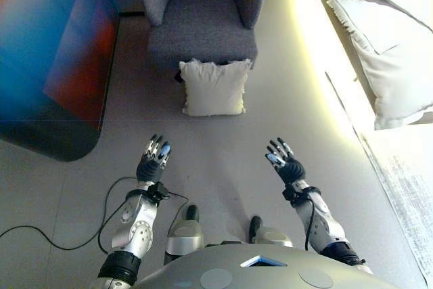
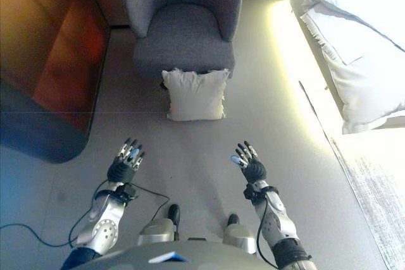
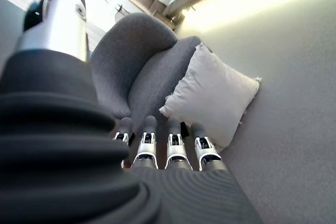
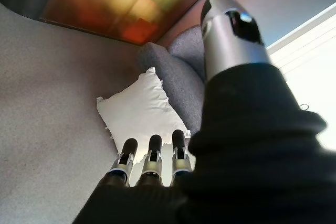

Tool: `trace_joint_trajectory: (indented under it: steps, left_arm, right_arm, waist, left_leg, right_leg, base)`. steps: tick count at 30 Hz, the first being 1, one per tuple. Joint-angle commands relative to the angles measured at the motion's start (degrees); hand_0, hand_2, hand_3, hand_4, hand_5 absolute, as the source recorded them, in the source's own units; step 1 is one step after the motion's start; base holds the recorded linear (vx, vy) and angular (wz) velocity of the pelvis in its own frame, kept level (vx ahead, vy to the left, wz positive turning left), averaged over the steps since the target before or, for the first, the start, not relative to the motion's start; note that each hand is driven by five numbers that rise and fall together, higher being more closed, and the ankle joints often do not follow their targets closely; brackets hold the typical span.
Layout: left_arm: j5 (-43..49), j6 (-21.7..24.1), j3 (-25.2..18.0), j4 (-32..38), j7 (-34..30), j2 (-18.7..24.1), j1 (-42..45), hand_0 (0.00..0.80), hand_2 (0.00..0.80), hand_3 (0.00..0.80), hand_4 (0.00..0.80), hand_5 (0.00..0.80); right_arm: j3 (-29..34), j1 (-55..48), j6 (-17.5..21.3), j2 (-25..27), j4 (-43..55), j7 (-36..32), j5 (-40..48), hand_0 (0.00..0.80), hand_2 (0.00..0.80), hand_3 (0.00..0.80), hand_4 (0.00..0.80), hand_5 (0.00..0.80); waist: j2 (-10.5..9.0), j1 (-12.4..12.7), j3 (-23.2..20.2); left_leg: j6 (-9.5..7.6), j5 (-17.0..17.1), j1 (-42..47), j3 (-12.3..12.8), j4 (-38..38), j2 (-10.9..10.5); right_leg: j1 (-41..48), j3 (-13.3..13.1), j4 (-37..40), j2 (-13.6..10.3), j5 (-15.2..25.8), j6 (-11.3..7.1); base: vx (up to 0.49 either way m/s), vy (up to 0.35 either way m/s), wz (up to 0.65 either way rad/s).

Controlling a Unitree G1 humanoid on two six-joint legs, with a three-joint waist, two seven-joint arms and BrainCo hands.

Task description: Pick up the cushion and take it to the sofa

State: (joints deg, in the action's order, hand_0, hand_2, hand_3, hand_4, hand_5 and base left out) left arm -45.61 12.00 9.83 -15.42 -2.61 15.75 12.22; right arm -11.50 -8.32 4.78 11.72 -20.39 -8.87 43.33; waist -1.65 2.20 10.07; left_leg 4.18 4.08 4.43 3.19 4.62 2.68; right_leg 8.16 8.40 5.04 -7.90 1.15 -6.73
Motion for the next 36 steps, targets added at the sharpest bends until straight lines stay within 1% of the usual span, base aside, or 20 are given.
trace_joint_trajectory:
  steps: [1, 4, 7, 13, 16, 21, 25, 28, 30, 31, 32, 33, 34, 35, 36]
  left_arm:
    - [3.7, 2.9, 0.6, 0.9, -1.7, -0.6, -2.5, 0.000, 0.000, 0.000, 0.000, 0.000]
    - [1.7, 4.5, 0.9, 1.2, -2.5, -0.7, -3.1, 0.000, 0.000, 0.000, 0.000, 0.000]
    - [1.8, 4.6, 0.3, 1.7, -1.9, -0.5, -2.6, 0.000, 0.000, 0.000, 0.000, 0.000]
    - [4.4, 4.7, -0.2, 1.3, -0.6, 0.3, -2.4, 0.000, 0.000, 0.000, 0.000, 0.000]
    - [7.7, 5.0, 0.2, 0.9, 1.4, 0.8, -2.5, 0.000, 0.000, 0.000, 0.000, 0.000]
    - [8.6, 4.6, 0.6, 1.5, 1.9, 1.2, -2.7, 0.000, 0.000, 0.000, 0.000, 0.000]
    - [9.4, 4.4, 0.8, 1.3, 3.5, 1.2, -3.0, 0.000, 0.000, 0.000, 0.000, 0.000]
    - [18.0, 3.7, 1.2, 0.9, 8.8, 2.2, -3.1, 0.000, 0.000, 0.000, 0.000, 0.000]
    - [18.9, 3.2, 1.5, 0.1, 9.9, 2.8, -3.5, 0.000, 0.000, 0.000, 0.000, 0.000]
    - [17.6, 3.1, 1.4, 0.0, 9.1, 2.9, -3.7, 0.000, 0.000, 0.000, 0.000, 0.000]
    - [14.4, 2.8, 1.2, -0.1, 7.0, 2.8, -3.8, 0.000, 0.000, 0.000, 0.000, 0.000]
    - [9.2, 1.9, 0.9, 0.2, 3.4, 2.4, -3.8, 0.000, 0.000, 0.000, 0.000, 0.000]
    - [2.5, 0.1, 0.3, 1.0, -1.2, 1.5, -3.8, 0.000, 0.000, 0.000, 0.000, 0.000]
    - [-2.5, -1.1, 0.1, 1.5, -4.6, 0.8, -3.6, 0.000, 0.000, 0.000, 0.000, 0.000]
    - [-9.6, -3.3, 0.0, 2.2, -10.1, -0.7, -3.4, 0.000, 0.000, 0.000, 0.000, 0.000]
  right_arm:
    - [-0.5, 2.1, 2.9, -0.6, 4.1, -0.6, -0.8, 0.000, 0.000, 0.000, 0.000, 0.000]
    - [-0.8, 2.4, 3.0, -0.5, 4.1, 0.2, -0.3, 0.000, 0.000, 0.000, 0.000, 0.000]
    - [-0.1, 1.9, 3.2, -0.4, 4.0, -0.1, 0.2, 0.000, 0.000, 0.000, 0.000, 0.000]
    - [0.1, 1.6, 3.7, -0.4, 3.9, -0.7, 0.3, 0.000, 0.000, 0.000, 0.000, 0.000]
    - [-0.1, 1.8, 3.6, -0.3, 4.2, -0.6, -0.1, 0.000, 0.000, 0.000, 0.000, 0.000]
    - [-0.3, 1.7, 3.5, -0.2, 4.2, -0.3, 0.0, 0.000, 0.000, 0.000, 0.000, 0.000]
    - [-0.4, 2.0, 3.9, -0.2, 3.9, 0.3, -0.6, 0.000, 0.000, 0.000, 0.000, 0.000]
    - [-0.6, 2.2, 4.7, 0.4, 4.2, 3.6, -5.2, 0.000, 0.000, 0.000, 0.000, 0.000]
    - [-1.1, 2.6, 4.8, 1.5, 4.4, 6.7, -10.6, 0.000, 0.000, 0.000, 0.000, 0.000]
    - [-1.2, 2.8, 4.6, 2.0, 4.6, 7.2, -11.9, 0.000, 0.000, 0.000, 0.000, 0.000]
    - [-1.3, 3.0, 4.1, 2.4, 4.9, 6.2, -10.8, 0.000, 0.000, 0.000, 0.000, 0.000]
    - [-1.3, 3.2, 3.0, 2.7, 5.6, 3.2, -4.5, 0.000, 0.000, 0.000, 0.000, 0.000]
    - [-0.9, 3.4, 1.2, 1.8, 6.3, -1.3, 3.2, 0.000, 0.000, 0.000, 0.000, 0.000]
    - [-0.6, 3.4, -0.2, 1.1, 6.7, -4.3, 8.7, 0.000, 0.000, 0.000, 0.000, 0.000]
    - [-0.4, 3.4, -1.8, -0.4, 7.0, -8.5, 13.8, 0.000, 0.000, 0.000, 0.000, 0.000]
  waist:
    - [0.52, -1.1, -0.4]
    - [0.49, -1.1, -0.4]
    - [0.47, -1.1, -0.4]
    - [0.56, -1.1, -0.2]
    - [0.67, -1.2, -0.1]
    - [0.78, -1.1, -0.3]
    - [0.87, -1.2, -0.1]
    - [0.85, -1.2, -0.1]
    - [0.85, -1.2, -0.1]
    - [0.86, -1.2, -0.1]
    - [0.87, -1.3, 0.0]
    - [0.90, -1.2, 0.0]
    - [0.84, -1.2, 0.2]
    - [0.85, -1.1, 0.3]
    - [0.96, -1.1, 0.4]
  left_leg:
    - [-3.96, -4.1, -1.3, 0.8, -4.1, -3.3]
    - [-3.96, -4.1, -1.1, 0.9, -4.0, -3.3]
    - [-3.98, -4.2, -1.1, 0.8, -4.0, -3.3]
    - [-4.00, -4.2, -1.5, 0.8, -4.4, -3.3]
    - [-3.97, -4.1, -1.4, 0.7, -4.4, -3.4]
    - [-3.92, -4.1, -1.4, 0.7, -4.3, -3.3]
    - [-3.84, -4.0, -1.4, 0.6, -4.4, -3.3]
    - [-3.74, -4.0, -1.6, 0.6, -4.6, -3.3]
    - [-3.71, -3.9, -1.7, 0.6, -4.7, -3.3]
    - [-3.71, -3.9, -1.7, 0.6, -4.6, -3.3]
    - [-3.72, -3.8, -1.6, 0.6, -4.6, -3.3]
    - [-3.69, -3.8, -1.6, 0.6, -4.6, -3.4]
    - [-3.74, -3.8, -1.4, 0.6, -4.7, -3.4]
    - [-3.79, -3.9, -1.2, 0.7, -4.6, -3.4]
    - [-3.88, -4.0, -1.0, 0.7, -4.4, -3.3]
  right_leg:
    - [-4.1, -0.7, -4.7, 4.5, -0.3, 3.04]
    - [-4.0, -0.7, -4.7, 4.6, -0.3, 3.03]
    - [-4.0, -0.6, -4.7, 4.6, -0.3, 3.01]
    - [-4.3, -0.3, -5.0, 4.5, -0.3, 3.07]
    - [-4.3, -0.4, -5.0, 4.5, -0.3, 3.11]
    - [-4.0, -0.3, -4.7, 4.5, -0.3, 3.11]
    - [-4.0, -0.2, -4.8, 4.4, -0.3, 3.10]
    - [-4.1, -0.2, -4.9, 4.4, -0.3, 3.10]
    - [-4.2, -0.4, -4.9, 4.5, -0.3, 3.09]
    - [-4.2, -0.4, -4.9, 4.5, -0.3, 3.08]
    - [-4.1, -0.3, -4.8, 4.5, -0.3, 3.08]
    - [-4.0, -0.3, -4.8, 4.5, -0.3, 3.06]
    - [-3.9, -0.2, -4.9, 4.5, -0.3, 3.11]
    - [-3.8, -0.2, -4.9, 4.5, -0.3, 3.16]
    - [-3.6, -0.2, -4.8, 4.6, -0.3, 3.21]
  base:
    - [0.000, 0.000, 0.00]
    - [0.000, 0.000, 0.00]
    - [0.000, 0.000, 0.00]
    - [0.000, 0.000, 0.00]
    - [0.000, 0.000, 0.00]
    - [0.000, 0.000, 0.00]
    - [0.000, 0.000, 0.00]
    - [0.000, 0.000, 0.00]
    - [0.000, 0.000, 0.00]
    - [0.000, 0.000, 0.00]
    - [0.000, 0.000, 0.00]
    - [0.000, 0.000, 0.00]
    - [0.000, 0.000, 0.00]
    - [0.000, 0.000, 0.00]
    - [0.000, 0.000, 0.00]
